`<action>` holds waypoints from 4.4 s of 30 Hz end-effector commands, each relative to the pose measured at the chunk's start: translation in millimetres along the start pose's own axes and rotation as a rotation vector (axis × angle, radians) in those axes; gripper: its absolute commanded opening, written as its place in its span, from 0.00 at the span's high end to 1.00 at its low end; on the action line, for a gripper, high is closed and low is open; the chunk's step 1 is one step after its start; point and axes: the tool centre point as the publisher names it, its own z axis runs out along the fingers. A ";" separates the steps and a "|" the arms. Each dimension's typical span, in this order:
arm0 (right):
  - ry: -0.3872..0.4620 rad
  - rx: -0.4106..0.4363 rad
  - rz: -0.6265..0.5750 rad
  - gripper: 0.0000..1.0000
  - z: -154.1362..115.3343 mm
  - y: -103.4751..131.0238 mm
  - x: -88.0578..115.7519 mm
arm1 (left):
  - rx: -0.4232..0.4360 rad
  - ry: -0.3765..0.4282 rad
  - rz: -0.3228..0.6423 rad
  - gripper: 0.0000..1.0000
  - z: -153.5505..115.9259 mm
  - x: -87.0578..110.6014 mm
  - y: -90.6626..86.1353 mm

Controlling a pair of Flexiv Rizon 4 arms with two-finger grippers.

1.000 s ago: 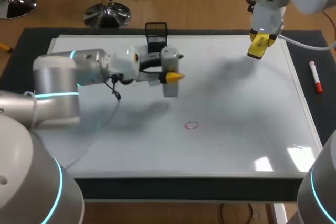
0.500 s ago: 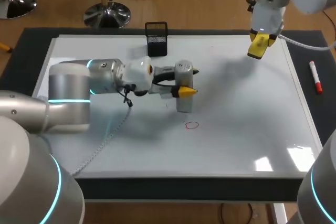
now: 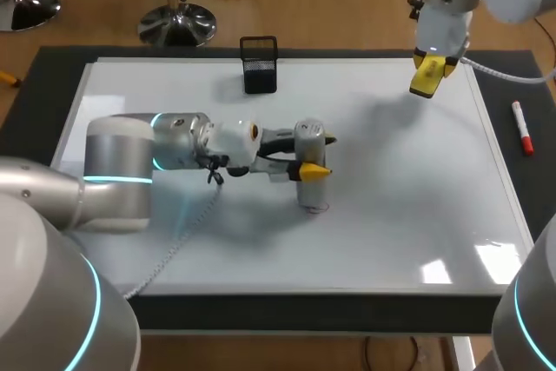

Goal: Pick up the inspection probe, press it on each red-marked spot on the whiteboard one by one, put down the probe, pick up the eraser, and wipe off all the red marks.

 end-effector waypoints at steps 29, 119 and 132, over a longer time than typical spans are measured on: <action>0.003 0.001 -0.002 1.00 -0.8 -0.7 0.0 | -0.013 -0.003 -0.013 1.00 10.0 -2.4 24.3; 0.003 0.001 -0.002 1.00 -0.8 -0.7 0.0 | -0.018 -0.590 0.099 1.00 -222.2 -136.5 -90.4; 0.003 0.001 -0.002 1.00 -0.8 -0.7 0.0 | -0.023 -0.591 0.098 1.00 -222.4 -133.8 -92.5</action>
